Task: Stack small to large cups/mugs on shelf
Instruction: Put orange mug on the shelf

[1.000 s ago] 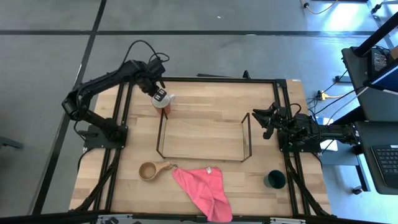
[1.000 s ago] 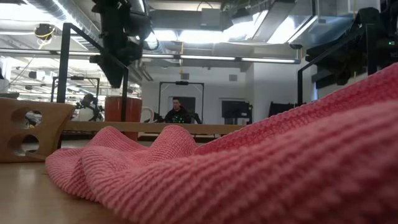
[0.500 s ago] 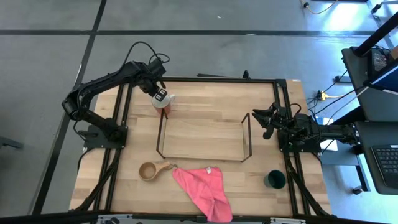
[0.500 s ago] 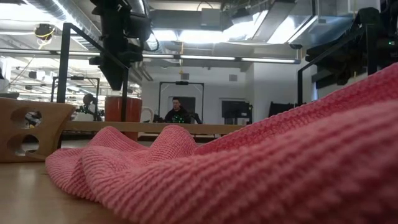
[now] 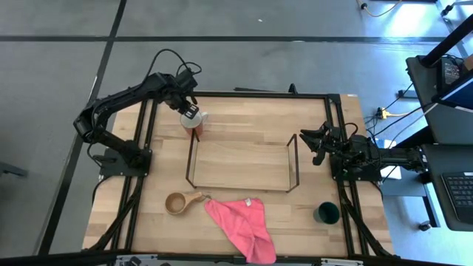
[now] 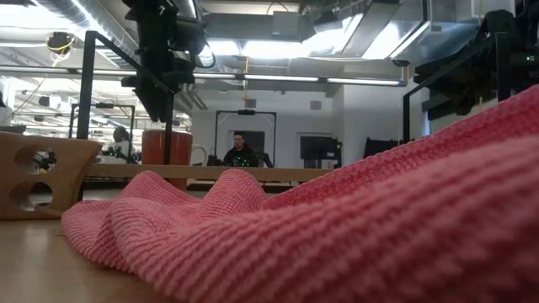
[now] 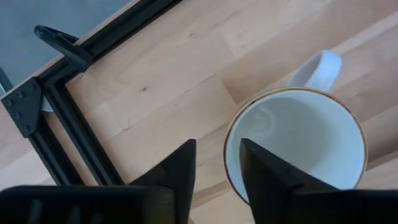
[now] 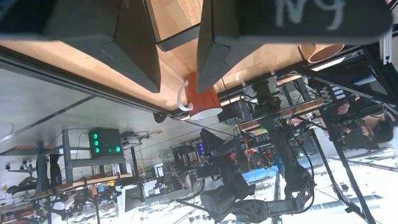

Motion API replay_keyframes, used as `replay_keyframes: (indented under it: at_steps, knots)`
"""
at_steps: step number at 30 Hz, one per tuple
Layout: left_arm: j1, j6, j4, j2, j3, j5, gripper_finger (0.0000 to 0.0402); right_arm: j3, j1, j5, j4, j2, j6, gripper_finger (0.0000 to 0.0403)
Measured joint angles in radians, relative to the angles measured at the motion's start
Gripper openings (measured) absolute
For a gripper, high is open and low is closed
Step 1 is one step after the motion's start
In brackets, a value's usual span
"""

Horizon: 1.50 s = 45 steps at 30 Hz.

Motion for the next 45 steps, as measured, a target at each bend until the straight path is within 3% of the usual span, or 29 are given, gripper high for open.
replay_keyframes:
  at_steps: [6, 18, 31, 36, 45]
  knots:
    - [0.0, -0.007, 0.0, 0.0, 0.0, 0.013, 0.0163, 0.0, 0.0, 0.0, 0.0, 0.0, 0.0, 0.0106]
    - [0.0, -0.002, 0.028, 0.0, -0.14, 0.043, 0.0161, 0.0, 0.0, 0.0, 0.0, 0.0, -0.001, 0.0106]
    - [-0.001, 0.001, 0.137, 0.0, -0.175, 0.027, 0.016, 0.0, 0.0, 0.0, 0.0, 0.0, -0.001, 0.0106]
    - [-0.001, 0.027, 0.153, 0.0, -0.175, 0.048, 0.014, 0.0, 0.0, 0.0, 0.0, 0.0, -0.001, 0.0106]
    - [-0.001, 0.056, 0.161, 0.0, -0.175, 0.051, 0.0061, 0.0, 0.0, 0.0, 0.0, 0.0, -0.001, 0.0106]
